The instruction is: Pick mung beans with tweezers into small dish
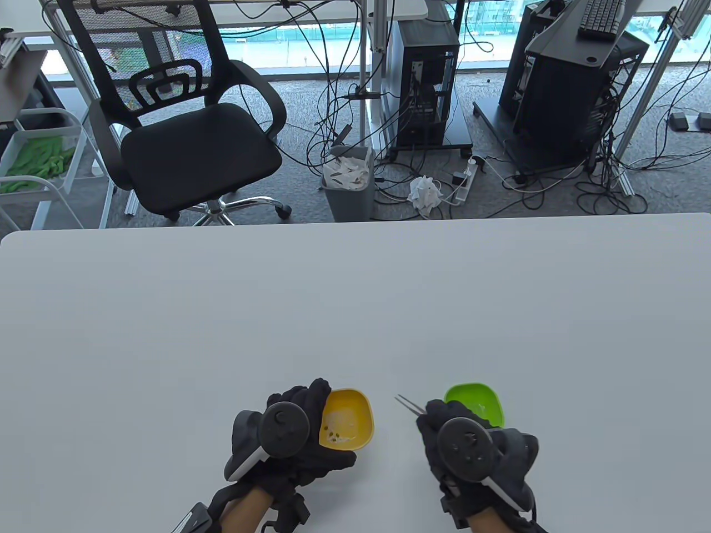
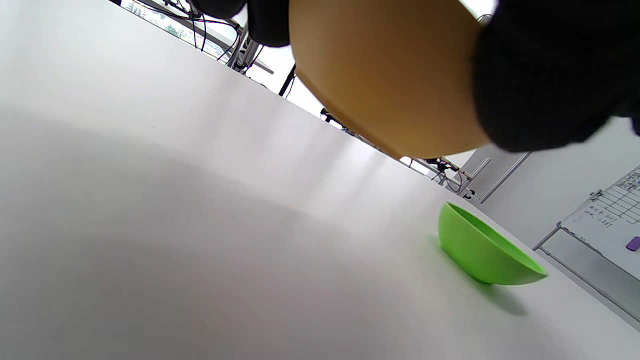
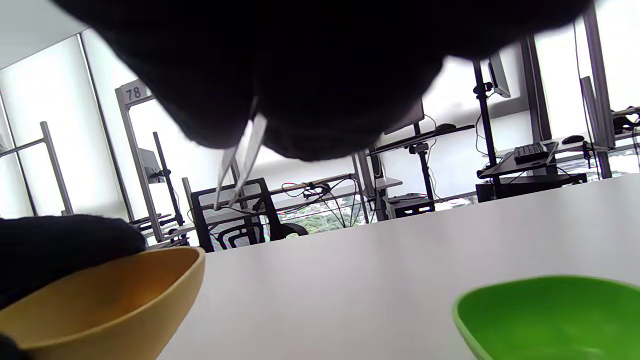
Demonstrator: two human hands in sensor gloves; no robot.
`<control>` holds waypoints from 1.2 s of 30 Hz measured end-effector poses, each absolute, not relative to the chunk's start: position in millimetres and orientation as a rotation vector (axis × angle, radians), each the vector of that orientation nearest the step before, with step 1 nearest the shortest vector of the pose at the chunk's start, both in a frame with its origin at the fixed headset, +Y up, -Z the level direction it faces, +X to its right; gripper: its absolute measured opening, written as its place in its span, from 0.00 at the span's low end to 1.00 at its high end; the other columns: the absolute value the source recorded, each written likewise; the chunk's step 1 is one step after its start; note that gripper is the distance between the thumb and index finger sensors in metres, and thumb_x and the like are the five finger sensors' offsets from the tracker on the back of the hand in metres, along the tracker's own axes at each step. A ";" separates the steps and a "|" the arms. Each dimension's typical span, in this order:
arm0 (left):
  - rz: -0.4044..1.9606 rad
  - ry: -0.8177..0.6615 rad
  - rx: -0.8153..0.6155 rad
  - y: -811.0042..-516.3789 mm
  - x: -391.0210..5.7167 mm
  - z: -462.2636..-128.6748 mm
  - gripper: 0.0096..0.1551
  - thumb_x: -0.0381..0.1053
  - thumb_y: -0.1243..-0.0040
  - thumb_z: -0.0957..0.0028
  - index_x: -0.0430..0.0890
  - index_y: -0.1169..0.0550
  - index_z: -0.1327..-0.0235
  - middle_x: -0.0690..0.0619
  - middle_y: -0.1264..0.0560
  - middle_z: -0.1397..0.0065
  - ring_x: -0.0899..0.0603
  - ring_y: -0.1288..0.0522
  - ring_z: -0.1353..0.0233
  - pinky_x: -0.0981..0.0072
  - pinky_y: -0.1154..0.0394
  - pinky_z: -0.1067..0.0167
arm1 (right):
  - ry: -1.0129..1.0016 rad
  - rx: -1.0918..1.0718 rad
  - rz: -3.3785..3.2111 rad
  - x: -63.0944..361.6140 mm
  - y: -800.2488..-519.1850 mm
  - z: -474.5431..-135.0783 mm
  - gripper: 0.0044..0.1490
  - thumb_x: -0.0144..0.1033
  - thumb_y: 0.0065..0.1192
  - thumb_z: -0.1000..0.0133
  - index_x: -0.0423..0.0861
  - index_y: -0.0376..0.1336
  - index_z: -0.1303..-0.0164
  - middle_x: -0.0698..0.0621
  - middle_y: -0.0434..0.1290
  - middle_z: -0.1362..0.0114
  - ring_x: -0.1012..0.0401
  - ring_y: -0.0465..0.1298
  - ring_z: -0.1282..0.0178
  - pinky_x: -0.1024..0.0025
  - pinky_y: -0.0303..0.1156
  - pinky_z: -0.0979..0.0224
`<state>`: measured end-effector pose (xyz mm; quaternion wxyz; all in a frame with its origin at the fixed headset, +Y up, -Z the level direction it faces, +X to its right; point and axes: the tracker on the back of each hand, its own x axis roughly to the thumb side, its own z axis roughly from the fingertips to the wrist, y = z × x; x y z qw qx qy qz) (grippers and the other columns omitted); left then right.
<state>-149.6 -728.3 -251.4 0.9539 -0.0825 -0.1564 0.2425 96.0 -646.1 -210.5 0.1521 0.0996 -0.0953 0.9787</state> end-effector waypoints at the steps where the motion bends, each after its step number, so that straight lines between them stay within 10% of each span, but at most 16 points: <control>1: 0.494 -0.316 -0.167 -728.0 -149.8 -251.5 0.78 0.77 0.24 0.67 0.41 0.51 0.16 0.43 0.42 0.18 0.30 0.46 0.16 0.27 0.57 0.24 | -0.256 0.328 2.820 85.6 -645.1 -211.1 0.22 0.39 0.73 0.46 0.38 0.79 0.52 0.41 0.82 0.56 0.61 0.80 0.72 0.73 0.80 0.71; 9: 0.495 -0.322 -0.161 -727.8 -150.3 -251.3 0.79 0.78 0.24 0.68 0.41 0.51 0.16 0.43 0.42 0.17 0.30 0.46 0.15 0.27 0.57 0.24 | -0.170 0.537 2.839 23.1 -657.9 -217.2 0.22 0.40 0.73 0.46 0.38 0.79 0.52 0.41 0.82 0.56 0.61 0.81 0.72 0.73 0.80 0.71; 36: 0.482 -0.334 -0.174 -729.5 -146.8 -251.0 0.79 0.78 0.24 0.68 0.41 0.51 0.16 0.43 0.42 0.17 0.30 0.46 0.15 0.27 0.57 0.24 | -0.028 0.508 2.911 16.5 -673.9 -220.7 0.21 0.39 0.74 0.46 0.38 0.79 0.53 0.41 0.82 0.57 0.61 0.81 0.72 0.73 0.80 0.71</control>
